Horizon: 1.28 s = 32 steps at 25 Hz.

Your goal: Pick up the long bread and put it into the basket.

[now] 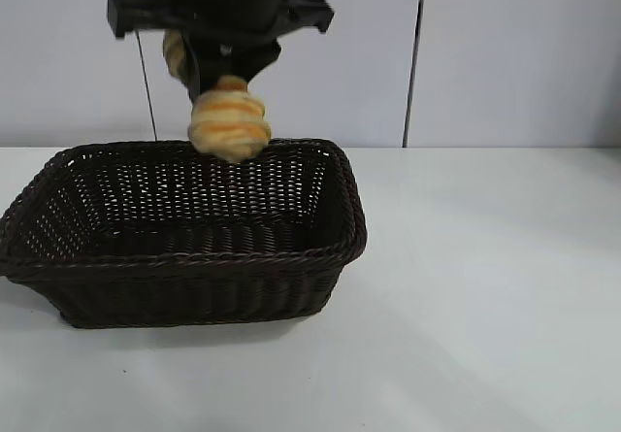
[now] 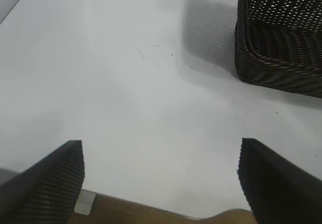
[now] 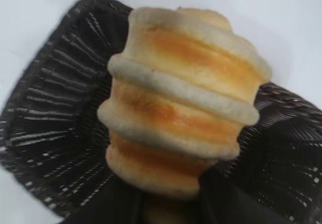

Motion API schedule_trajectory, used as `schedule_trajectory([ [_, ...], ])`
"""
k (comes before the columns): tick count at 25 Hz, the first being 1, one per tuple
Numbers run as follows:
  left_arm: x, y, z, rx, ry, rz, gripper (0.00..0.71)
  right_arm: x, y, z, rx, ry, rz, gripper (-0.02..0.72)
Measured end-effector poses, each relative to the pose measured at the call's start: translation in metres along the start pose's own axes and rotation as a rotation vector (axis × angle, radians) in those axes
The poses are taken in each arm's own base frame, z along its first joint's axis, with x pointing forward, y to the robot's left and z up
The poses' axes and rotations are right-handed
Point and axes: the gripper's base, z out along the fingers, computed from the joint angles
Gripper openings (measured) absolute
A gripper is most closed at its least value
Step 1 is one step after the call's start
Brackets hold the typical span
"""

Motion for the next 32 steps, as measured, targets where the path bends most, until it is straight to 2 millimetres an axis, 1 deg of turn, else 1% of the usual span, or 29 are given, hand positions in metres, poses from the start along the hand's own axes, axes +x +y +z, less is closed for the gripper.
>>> schedule_trajectory([
  [9,0.000,0.000,0.000,0.000,0.000,0.000,0.605,-0.003,-0.001,0.003,0.007,-0.033,-0.005,0.137],
  [10,0.000,0.000,0.000,0.000,0.000,0.000,0.605,-0.003,-0.001,0.003,0.007,-0.033,-0.005,0.150],
  [11,0.000,0.000,0.000,0.000,0.000,0.000,0.605,-0.003,-0.001,0.003,0.007,-0.033,-0.005,0.195],
  [12,0.000,0.000,0.000,0.000,0.000,-0.001,0.605,-0.003,-0.001,0.003,0.007,-0.033,-0.005,0.269],
  [13,0.000,0.000,0.000,0.000,0.000,-0.001,0.605,-0.003,-0.001,0.003,0.007,-0.033,-0.005,0.361],
  [15,0.000,0.000,0.000,0.000,0.000,-0.001,0.605,-0.003,-0.001,0.003,0.009,-0.033,-0.006,0.494],
  [16,0.000,0.000,0.000,0.000,0.000,-0.001,0.605,-0.003,-0.001,0.003,0.009,-0.033,-0.007,0.523],
  [17,0.000,0.000,0.000,0.000,0.000,-0.001,0.605,-0.003,-0.001,0.003,0.009,-0.033,-0.007,0.533],
  [20,0.000,0.000,0.000,0.000,0.000,-0.001,0.605,-0.004,-0.001,0.001,0.009,-0.035,-0.003,0.538],
  [22,0.000,0.000,0.000,0.000,0.000,-0.001,0.605,-0.009,0.000,-0.008,0.009,-0.042,0.002,0.538],
  [23,0.000,0.000,0.000,0.000,0.000,-0.001,0.605,-0.012,0.000,-0.015,0.009,-0.046,0.003,0.538],
  [29,0.000,0.000,0.000,0.000,0.000,-0.001,0.605,-0.035,-0.001,-0.084,0.008,-0.104,0.012,0.538],
  [31,0.000,0.000,0.000,0.000,0.000,-0.001,0.605,-0.036,-0.002,-0.098,0.013,-0.091,0.015,0.538],
  [32,0.000,0.000,0.000,0.000,0.000,-0.001,0.605,-0.035,-0.004,-0.101,0.017,-0.079,0.016,0.538],
])
